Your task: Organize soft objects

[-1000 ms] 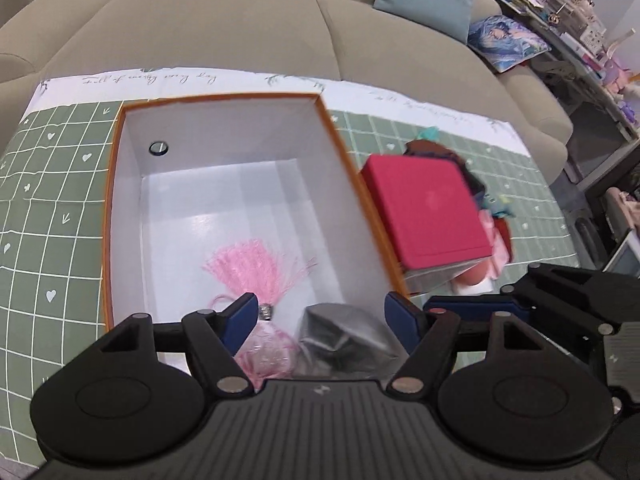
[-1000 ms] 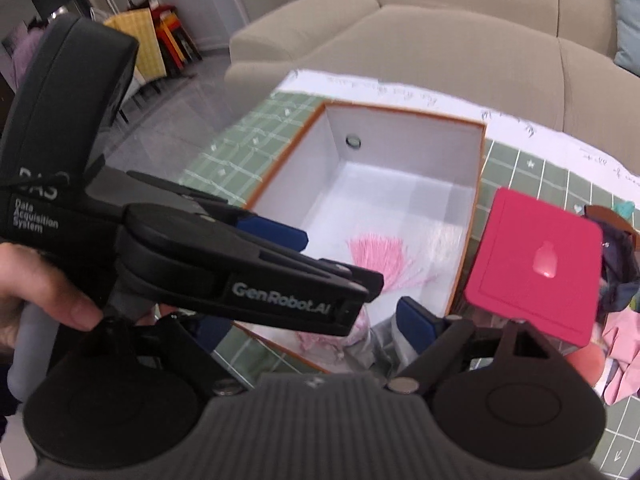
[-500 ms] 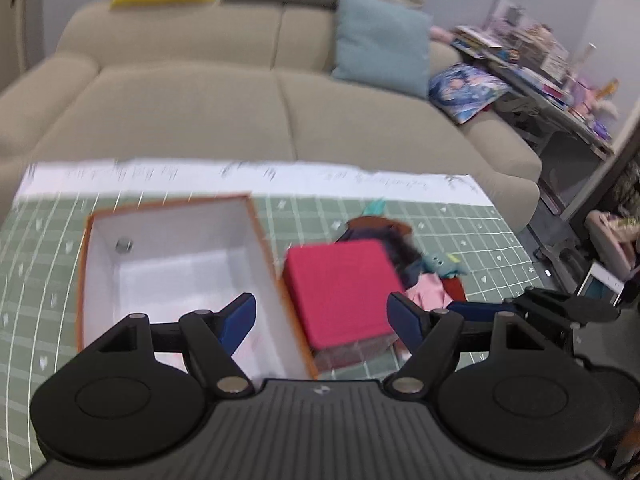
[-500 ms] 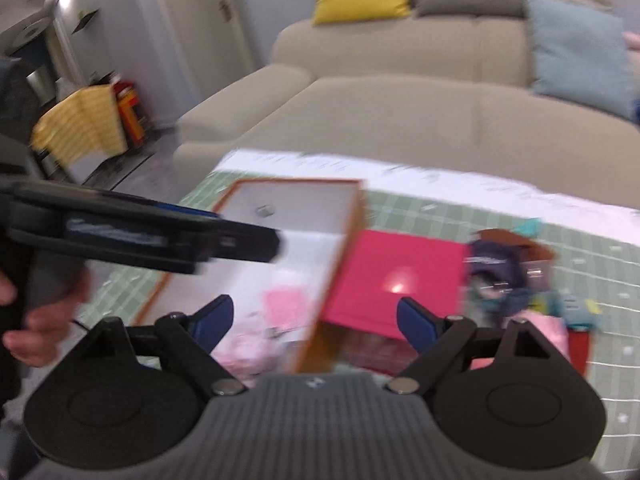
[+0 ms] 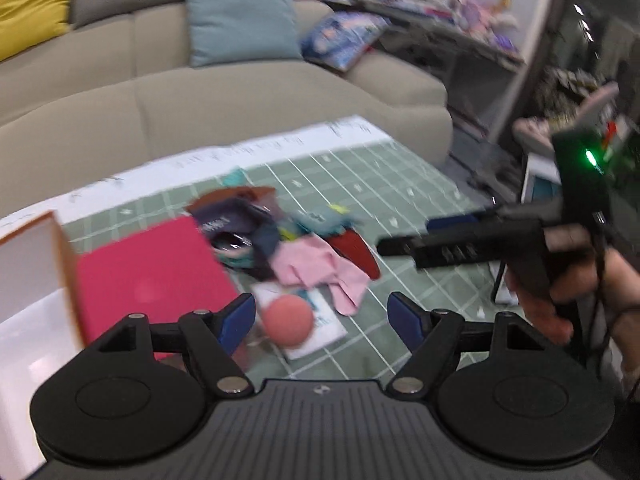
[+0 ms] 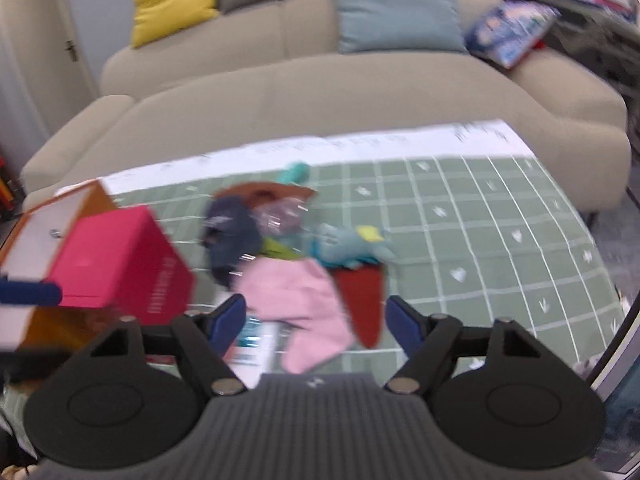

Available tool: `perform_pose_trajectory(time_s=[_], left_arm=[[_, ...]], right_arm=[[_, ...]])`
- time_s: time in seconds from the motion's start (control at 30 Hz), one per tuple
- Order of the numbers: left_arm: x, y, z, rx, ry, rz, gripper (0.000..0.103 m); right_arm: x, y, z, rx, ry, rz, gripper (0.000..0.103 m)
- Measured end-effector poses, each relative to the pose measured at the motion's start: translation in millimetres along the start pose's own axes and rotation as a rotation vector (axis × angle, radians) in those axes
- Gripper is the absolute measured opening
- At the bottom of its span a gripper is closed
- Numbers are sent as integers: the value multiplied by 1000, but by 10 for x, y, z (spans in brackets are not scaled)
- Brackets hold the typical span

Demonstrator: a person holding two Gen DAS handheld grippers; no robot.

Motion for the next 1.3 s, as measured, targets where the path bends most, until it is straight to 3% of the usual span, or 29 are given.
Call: perform_pose_trajectory(time_s=[0.2,0.4,0.6,0.87,0.97,1.1,1.3], left_arm=[[-629,-220,154,-86,123,2,88],[-926,-203,199,-168,137,-125,87],[-1000,-196,142,-188,159,-223,87],[-1313,-269,202,-363,359,-394,86],[-1440,-265,261,-429,416,-437,84],[-1505,-217,278,-385,441,-427,80],[-1532,-176,256,-351,428,-390,58]], right_arm=[[-464,-247,77,-25,45,-57,67],[-705,10,202,67,83,-133,64],[-975,52,200,106,102,-103,63],[-1144,70,220,117,126,-99,54],[-1147,28,221,104,125,-97,46],[-1130,-50,206,71,121,-100,31],[-1133,-107,197,33,122,-100,8]])
Point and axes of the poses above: each gripper's, at about its wrist camera, not at the fingertips, and x roughly against the way its jaws point, y to its left, z to its underside, the point moved 7 cm from there along -x, roughly the way its jaws point, and after that the axes turned 9 degrees about -x, right-handed, at the moved point
